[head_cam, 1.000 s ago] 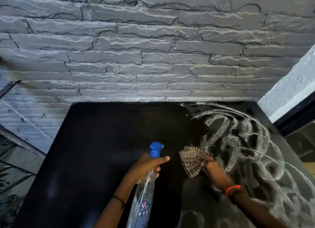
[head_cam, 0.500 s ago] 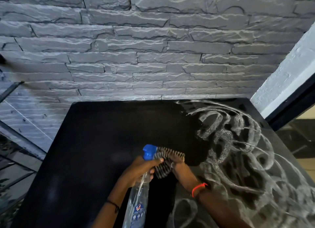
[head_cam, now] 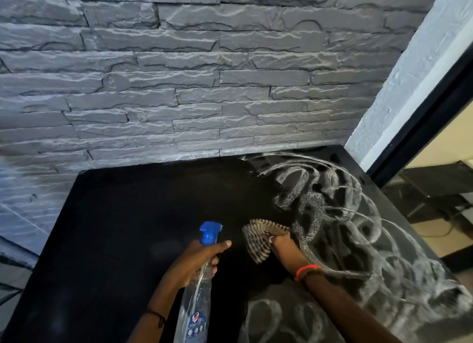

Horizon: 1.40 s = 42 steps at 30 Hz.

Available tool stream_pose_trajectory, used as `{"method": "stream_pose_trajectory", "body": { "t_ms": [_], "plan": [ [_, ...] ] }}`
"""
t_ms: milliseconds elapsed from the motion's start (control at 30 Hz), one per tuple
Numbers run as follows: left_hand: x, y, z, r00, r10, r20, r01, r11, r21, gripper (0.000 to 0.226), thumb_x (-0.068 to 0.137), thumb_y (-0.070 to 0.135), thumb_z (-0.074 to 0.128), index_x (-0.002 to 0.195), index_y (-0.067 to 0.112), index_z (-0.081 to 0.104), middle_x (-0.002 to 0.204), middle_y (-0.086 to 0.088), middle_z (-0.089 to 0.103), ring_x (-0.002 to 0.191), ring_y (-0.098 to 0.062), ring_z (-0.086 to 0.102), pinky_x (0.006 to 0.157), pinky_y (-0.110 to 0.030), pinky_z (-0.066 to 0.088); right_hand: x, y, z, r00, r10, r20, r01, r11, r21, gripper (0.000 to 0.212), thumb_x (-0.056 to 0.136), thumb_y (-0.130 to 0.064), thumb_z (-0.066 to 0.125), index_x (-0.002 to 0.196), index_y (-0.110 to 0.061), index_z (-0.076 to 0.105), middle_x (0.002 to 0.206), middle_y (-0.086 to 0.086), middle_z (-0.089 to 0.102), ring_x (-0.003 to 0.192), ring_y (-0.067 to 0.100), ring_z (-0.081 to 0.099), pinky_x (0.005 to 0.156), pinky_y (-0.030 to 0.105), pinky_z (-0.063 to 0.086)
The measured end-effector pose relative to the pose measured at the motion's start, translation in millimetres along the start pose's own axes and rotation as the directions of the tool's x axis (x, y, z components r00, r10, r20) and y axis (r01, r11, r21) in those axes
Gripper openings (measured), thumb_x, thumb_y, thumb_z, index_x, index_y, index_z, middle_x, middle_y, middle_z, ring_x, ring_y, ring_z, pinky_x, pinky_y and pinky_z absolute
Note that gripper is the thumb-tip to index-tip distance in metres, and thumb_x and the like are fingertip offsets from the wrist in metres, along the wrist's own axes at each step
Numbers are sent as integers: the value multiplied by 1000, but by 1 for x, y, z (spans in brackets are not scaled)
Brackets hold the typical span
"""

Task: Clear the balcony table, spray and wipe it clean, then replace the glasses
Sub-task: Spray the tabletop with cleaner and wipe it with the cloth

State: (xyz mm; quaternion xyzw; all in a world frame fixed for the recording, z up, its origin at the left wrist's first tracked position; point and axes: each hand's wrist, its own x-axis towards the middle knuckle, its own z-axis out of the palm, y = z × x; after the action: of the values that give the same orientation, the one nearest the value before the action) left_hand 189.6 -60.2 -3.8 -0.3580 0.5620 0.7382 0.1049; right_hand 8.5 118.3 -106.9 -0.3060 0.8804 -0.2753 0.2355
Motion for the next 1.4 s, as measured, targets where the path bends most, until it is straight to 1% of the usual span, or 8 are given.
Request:
{"method": "stream_pose_trajectory", "body": {
  "t_ms": [167,300,400,567,800,933,1133,1400],
  "plan": [
    [2,4,6,999,32,-8,-32,999,22,28,81,28,74,89,5,58,53,-2,50,44,-14,49,46,-24,42,-10,-23,60,995,-40,96,31,995,91,42,86,-18,47,127,-19,55,136,2,51,129,14,43,117,29,19],
    [2,9,8,1000,19,-1,-19,999,37,26,81,28,73,84,7,58,52,-1,51,45,-13,49,48,-24,44,-62,-24,72,987,-117,111,107,990,97,39,96,-11,43,133,-22,43,138,-10,35,136,9,28,102,-5,7],
    [1,9,7,1000,17,-4,-17,999,44,33,81,30,74,96,5,58,53,0,50,46,-13,50,49,-24,44,-93,11,62,968,-212,136,216,976,-17,44,96,-8,36,140,-15,38,144,-13,22,137,4,12,108,5,4],
    [-1,5,7,1000,19,-2,-19,997,75,37,81,31,74,100,3,59,53,0,51,46,-12,50,49,-24,46,-89,25,11,984,-172,38,173,984,-32,105,67,-88,12,136,-14,43,133,-14,32,132,0,25,99,-7,9],
    [-6,-3,10,1000,14,7,-15,997,71,33,81,30,73,95,5,57,53,0,51,44,-12,49,48,-24,44,-43,-9,34,995,-87,46,88,996,-32,38,95,-9,43,132,-2,47,142,14,43,134,20,36,109,6,10],
    [-8,-4,15,999,29,26,-31,996,82,27,80,32,73,81,8,59,53,-1,52,46,-13,49,50,-25,43,-59,-27,70,987,-47,155,26,991,134,31,96,-9,39,122,-8,55,129,13,53,128,22,41,108,8,20],
    [-15,-8,26,1000,27,15,-28,995,91,35,80,30,74,98,5,58,52,0,50,45,-12,50,48,-24,45,-99,27,67,988,-138,73,134,990,53,60,62,-88,38,109,-56,57,125,-39,45,130,3,36,114,17,21],
    [-37,-43,50,999,-23,35,17,987,163,32,79,30,76,82,10,52,50,-1,49,41,-13,48,44,-23,42,-71,87,5,993,82,-85,-93,986,-139,103,52,-89,36,122,-17,57,128,5,58,121,20,52,73,-6,39]
  ]
}}
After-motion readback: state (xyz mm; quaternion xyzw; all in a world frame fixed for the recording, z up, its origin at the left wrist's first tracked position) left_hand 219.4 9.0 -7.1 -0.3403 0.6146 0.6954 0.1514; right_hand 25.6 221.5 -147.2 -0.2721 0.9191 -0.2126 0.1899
